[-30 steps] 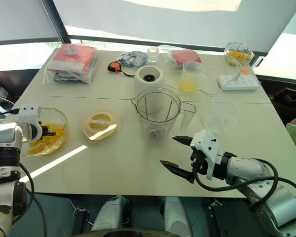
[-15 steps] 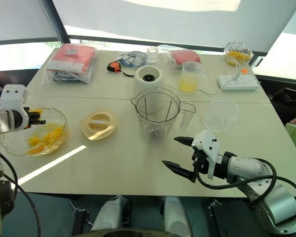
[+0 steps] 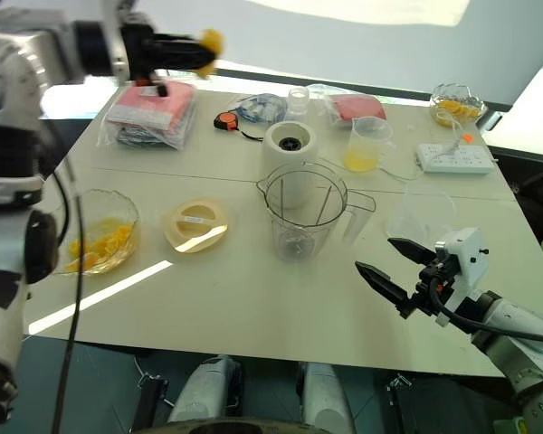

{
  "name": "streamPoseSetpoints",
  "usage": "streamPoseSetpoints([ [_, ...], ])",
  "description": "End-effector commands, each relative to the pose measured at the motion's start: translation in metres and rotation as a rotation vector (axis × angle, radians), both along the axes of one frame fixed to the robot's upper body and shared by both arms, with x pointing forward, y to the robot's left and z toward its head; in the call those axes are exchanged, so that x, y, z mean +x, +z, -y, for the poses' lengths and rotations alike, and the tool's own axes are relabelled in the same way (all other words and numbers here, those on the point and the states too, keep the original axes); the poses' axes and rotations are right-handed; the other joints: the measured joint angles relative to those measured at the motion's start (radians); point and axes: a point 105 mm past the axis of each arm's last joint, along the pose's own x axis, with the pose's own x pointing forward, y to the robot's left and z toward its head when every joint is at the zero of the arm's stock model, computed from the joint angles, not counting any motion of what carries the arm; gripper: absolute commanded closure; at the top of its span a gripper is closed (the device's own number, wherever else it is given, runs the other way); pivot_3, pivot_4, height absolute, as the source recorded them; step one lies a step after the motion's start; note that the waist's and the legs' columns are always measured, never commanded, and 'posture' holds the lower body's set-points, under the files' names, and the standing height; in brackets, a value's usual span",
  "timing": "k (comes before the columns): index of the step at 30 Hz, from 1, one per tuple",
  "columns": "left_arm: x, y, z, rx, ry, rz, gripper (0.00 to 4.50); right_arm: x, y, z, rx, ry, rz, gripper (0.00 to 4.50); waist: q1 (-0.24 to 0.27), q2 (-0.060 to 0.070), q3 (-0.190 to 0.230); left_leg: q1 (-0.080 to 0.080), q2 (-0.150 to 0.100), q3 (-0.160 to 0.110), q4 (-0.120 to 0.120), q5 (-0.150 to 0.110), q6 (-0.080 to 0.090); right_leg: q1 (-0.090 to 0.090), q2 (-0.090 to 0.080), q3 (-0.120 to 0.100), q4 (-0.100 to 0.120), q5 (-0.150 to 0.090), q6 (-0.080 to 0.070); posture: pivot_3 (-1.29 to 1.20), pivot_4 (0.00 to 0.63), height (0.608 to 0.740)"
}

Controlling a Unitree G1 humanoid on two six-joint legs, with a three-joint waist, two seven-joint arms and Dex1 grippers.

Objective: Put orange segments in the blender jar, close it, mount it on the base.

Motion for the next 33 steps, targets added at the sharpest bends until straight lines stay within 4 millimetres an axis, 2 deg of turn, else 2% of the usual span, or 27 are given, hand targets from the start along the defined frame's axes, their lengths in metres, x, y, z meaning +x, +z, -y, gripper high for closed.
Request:
streamPoseSetpoints([
  [1, -0.007, -0.016, 0.034, 0.044, -0.187, -0.035, 4.12, -0.003, 0.011, -0.006, 0.005, -0.057, 0.095, 0.0, -0.017, 0.0, 0.001, 0.0, 0.0, -0.001, 0.0, 0.0, 0.0, 0.0, 0.0, 0.0, 0.0, 0.0, 0.001, 0.0, 0.15, 0.74],
  [4, -0.008, -0.048, 0.061, 0.136, -0.278, -0.067, 4.12, -0.006, 0.007, -0.02, 0.041, -0.09, 0.115, 0.0, -0.028, 0.001, 0.002, 0.0, 0.001, -0.003, -0.001, 0.0, 0.0, -0.001, 0.002, -0.001, 0.003, -0.001, 0.001, 0.0, 0.15, 0.74],
  [7, -0.012, -0.073, 0.075, 0.206, -0.353, -0.109, 4.12, -0.012, 0.005, -0.026, 0.058, -0.124, 0.118, 0.0, -0.036, 0.002, 0.002, 0.0, 0.001, -0.005, -0.001, 0.0, 0.0, -0.002, 0.002, -0.001, 0.004, -0.001, 0.001, 0.0, 0.15, 0.74],
  [11, -0.017, -0.097, 0.077, 0.318, -0.419, -0.102, 4.12, -0.018, 0.001, -0.026, 0.048, -0.152, 0.115, 0.0, -0.04, 0.002, 0.002, 0.0, 0.001, -0.004, -0.001, 0.0, 0.001, -0.002, 0.002, 0.0, 0.003, -0.001, 0.001, 0.0, 0.15, 0.74],
  [17, -0.017, -0.107, 0.071, 0.371, -0.434, -0.09, 4.12, -0.016, -0.001, -0.024, 0.041, -0.17, 0.125, 0.0, -0.035, 0.002, 0.002, -0.001, 0.001, -0.004, -0.001, 0.0, 0.001, -0.002, 0.001, 0.0, 0.003, -0.001, 0.001, 0.0, 0.15, 0.74],
  [21, -0.018, -0.109, 0.068, 0.377, -0.44, -0.09, 3.0, -0.013, -0.001, -0.024, 0.039, -0.169, 0.129, 0.0, -0.035, 0.002, 0.002, -0.002, 0.001, -0.004, -0.001, 0.0, 0.001, -0.002, 0.001, -0.001, 0.002, -0.001, 0.001, 0.0, 0.15, 0.74],
  [25, -0.016, -0.107, 0.065, 0.356, -0.411, -0.073, 0.83, -0.01, -0.004, -0.025, 0.035, -0.156, 0.123, 0.0, -0.035, 0.002, 0.002, -0.002, 0.001, -0.004, -0.001, 0.0, 0.001, -0.002, 0.002, -0.001, 0.002, -0.001, 0.001, 0.0, 0.15, 0.74],
  [29, -0.005, -0.093, 0.063, 0.262, -0.32, -0.031, 0.83, -0.006, -0.011, -0.022, 0.016, -0.162, 0.106, 0.0, -0.035, 0.002, 0.002, -0.002, 0.001, -0.005, -0.001, 0.0, 0.001, -0.002, 0.002, -0.001, 0.002, -0.001, 0.001, 0.0, 0.15, 0.74],
  [31, 0.0, -0.07, 0.062, 0.108, -0.264, 0.013, 0.83, -0.004, -0.017, -0.012, -0.01, -0.215, 0.107, 0.0, -0.035, 0.002, 0.002, -0.002, 0.001, -0.005, -0.001, 0.0, 0.001, -0.002, 0.002, -0.001, 0.003, -0.001, 0.001, 0.0, 0.15, 0.74],
  [33, 0.004, -0.049, 0.052, -0.022, -0.208, 0.023, 0.83, 0.002, -0.024, 0.009, -0.071, -0.341, 0.135, 0.0, -0.036, 0.002, 0.002, -0.002, 0.001, -0.005, -0.001, 0.0, 0.001, -0.002, 0.002, -0.001, 0.003, -0.001, 0.001, 0.0, 0.15, 0.74],
])
